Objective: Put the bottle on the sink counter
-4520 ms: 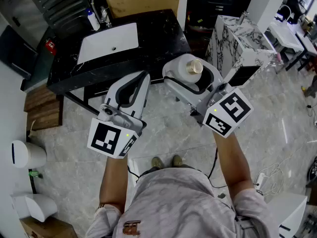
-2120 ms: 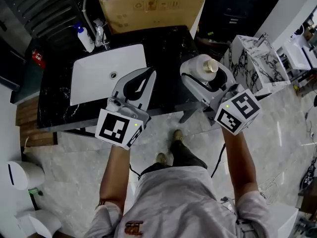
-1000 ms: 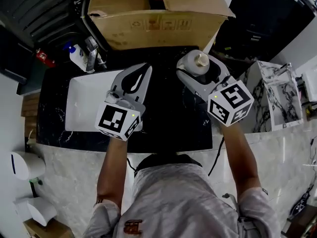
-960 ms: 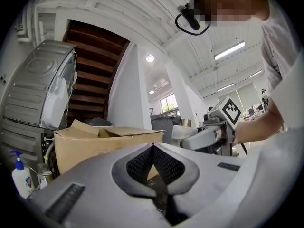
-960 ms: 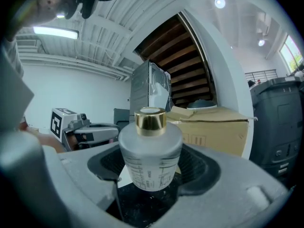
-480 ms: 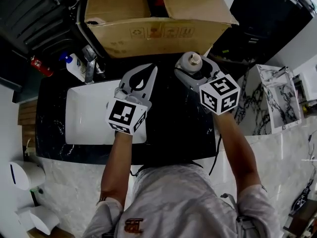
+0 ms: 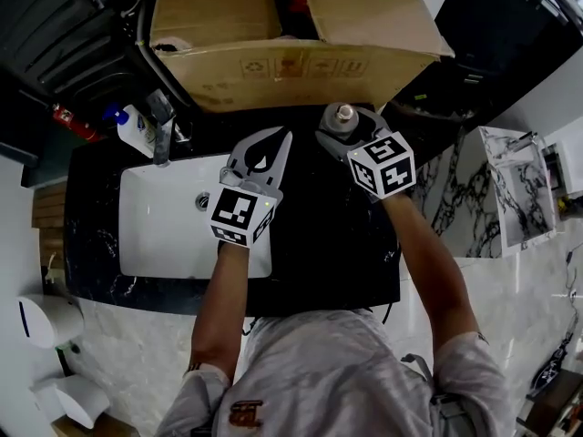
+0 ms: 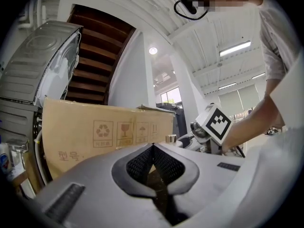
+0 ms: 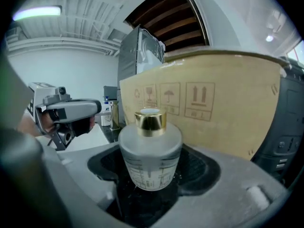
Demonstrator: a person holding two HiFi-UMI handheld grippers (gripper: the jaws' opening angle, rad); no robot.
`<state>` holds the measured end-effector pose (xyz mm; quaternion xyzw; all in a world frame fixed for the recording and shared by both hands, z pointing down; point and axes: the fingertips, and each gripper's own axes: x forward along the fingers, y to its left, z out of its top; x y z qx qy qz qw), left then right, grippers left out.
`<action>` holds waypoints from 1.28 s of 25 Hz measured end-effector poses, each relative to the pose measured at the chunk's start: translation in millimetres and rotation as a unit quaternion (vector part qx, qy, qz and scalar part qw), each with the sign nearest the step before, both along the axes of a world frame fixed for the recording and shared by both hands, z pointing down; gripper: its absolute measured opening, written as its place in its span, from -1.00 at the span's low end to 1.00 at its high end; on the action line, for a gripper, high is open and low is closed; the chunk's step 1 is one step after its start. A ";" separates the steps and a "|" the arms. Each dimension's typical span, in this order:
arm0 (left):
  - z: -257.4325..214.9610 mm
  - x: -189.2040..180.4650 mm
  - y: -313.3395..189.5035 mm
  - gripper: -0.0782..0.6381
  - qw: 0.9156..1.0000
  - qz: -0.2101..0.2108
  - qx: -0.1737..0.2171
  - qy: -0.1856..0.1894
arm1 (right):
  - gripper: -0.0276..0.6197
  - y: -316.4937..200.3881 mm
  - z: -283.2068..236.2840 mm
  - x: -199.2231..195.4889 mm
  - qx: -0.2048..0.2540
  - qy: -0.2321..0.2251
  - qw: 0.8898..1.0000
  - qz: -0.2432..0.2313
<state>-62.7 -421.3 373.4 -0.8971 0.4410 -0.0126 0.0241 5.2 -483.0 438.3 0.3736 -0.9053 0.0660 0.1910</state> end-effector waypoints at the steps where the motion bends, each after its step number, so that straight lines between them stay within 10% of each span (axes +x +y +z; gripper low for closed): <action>1: 2.7 0.0 -1.4 -0.78 1.000 0.000 -0.003 0.000 | 0.10 -4.0 7.3 -0.6 -0.005 0.005 1.000 0.000; 32: 16.4 -0.6 2.0 -0.78 1.000 -0.008 -0.019 -0.003 | 0.10 -35.9 84.7 4.1 -0.068 0.048 0.996 0.016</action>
